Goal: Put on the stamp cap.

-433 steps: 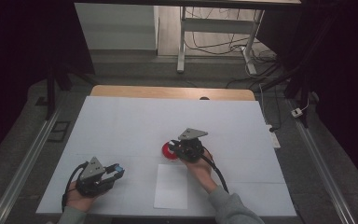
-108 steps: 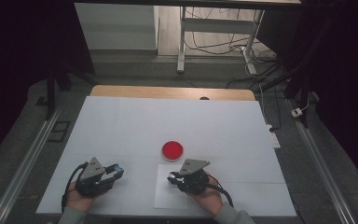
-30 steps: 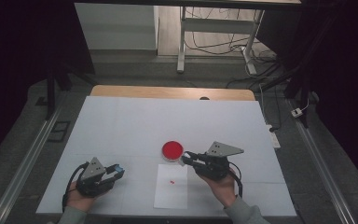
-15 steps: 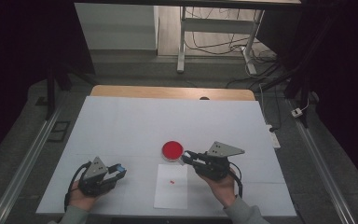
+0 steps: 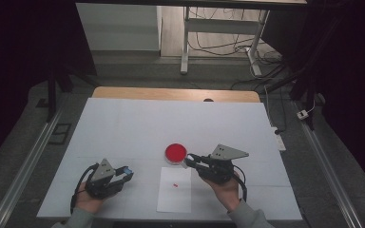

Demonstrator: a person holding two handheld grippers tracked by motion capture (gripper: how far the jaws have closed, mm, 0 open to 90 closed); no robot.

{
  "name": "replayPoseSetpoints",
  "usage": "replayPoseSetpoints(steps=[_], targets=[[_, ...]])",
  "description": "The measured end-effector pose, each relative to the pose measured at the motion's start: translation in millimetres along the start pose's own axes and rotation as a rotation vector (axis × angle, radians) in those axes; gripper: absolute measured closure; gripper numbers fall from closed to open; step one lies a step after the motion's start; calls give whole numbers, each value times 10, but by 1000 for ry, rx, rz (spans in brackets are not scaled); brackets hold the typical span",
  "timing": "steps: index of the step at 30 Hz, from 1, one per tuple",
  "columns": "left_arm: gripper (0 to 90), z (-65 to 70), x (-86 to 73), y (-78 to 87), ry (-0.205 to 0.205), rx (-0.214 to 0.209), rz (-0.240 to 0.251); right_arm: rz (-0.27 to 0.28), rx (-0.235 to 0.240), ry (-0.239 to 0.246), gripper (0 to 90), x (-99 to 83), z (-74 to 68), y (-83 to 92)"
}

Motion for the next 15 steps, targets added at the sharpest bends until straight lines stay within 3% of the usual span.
replayPoseSetpoints(steps=[15], targets=[[652, 151, 150, -132, -43, -17, 13, 2, 2, -4, 752, -4, -5, -4]])
Point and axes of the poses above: each handheld gripper's, and its own axes: y roughly backward along the jaws, x roughly out of its top, z roughly to its right, the point moved 6 cm from there along -y, roughly forward along the jaws, and after that the axes turned 11 degrees about x, right-handed, at the moved point
